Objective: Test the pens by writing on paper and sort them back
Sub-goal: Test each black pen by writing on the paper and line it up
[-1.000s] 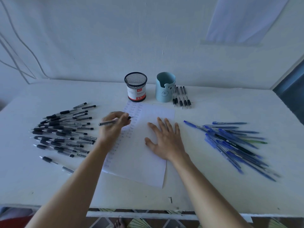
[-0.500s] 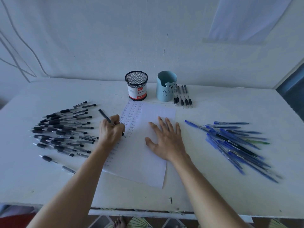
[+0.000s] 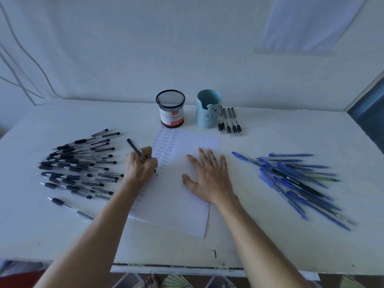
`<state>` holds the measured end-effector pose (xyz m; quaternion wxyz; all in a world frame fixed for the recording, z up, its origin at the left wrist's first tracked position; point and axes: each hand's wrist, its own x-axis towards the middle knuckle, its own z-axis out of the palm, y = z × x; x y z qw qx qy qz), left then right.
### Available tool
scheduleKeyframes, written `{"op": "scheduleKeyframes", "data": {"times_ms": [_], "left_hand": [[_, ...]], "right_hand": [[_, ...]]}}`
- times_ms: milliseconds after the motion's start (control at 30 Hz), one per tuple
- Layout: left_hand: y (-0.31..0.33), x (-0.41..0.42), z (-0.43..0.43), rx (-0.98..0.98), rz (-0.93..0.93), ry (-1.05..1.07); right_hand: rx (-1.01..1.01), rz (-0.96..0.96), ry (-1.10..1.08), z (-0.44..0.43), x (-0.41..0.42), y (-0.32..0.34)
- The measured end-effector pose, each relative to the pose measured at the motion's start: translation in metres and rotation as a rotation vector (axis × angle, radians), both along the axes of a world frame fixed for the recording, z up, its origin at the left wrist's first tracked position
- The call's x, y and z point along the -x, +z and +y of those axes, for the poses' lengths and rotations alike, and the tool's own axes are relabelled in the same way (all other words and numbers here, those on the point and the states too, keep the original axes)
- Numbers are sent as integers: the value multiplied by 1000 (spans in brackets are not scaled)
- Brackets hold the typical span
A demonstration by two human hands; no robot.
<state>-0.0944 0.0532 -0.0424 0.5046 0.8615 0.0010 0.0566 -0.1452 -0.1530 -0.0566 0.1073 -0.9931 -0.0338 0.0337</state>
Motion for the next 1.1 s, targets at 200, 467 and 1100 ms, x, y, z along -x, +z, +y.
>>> {"op": "scheduleKeyframes", "data": {"times_ms": [200,467,1100], "left_hand": [[-2,-1,1,-8,3,-15],[-2,-1,1,-32,-9,-28],[-2,2,-4,-90,-57,-74]], "right_hand": [[4,13,9,-1,0,1],[1,18,10,0,1,1],[11,7,2,0,0,0]]}}
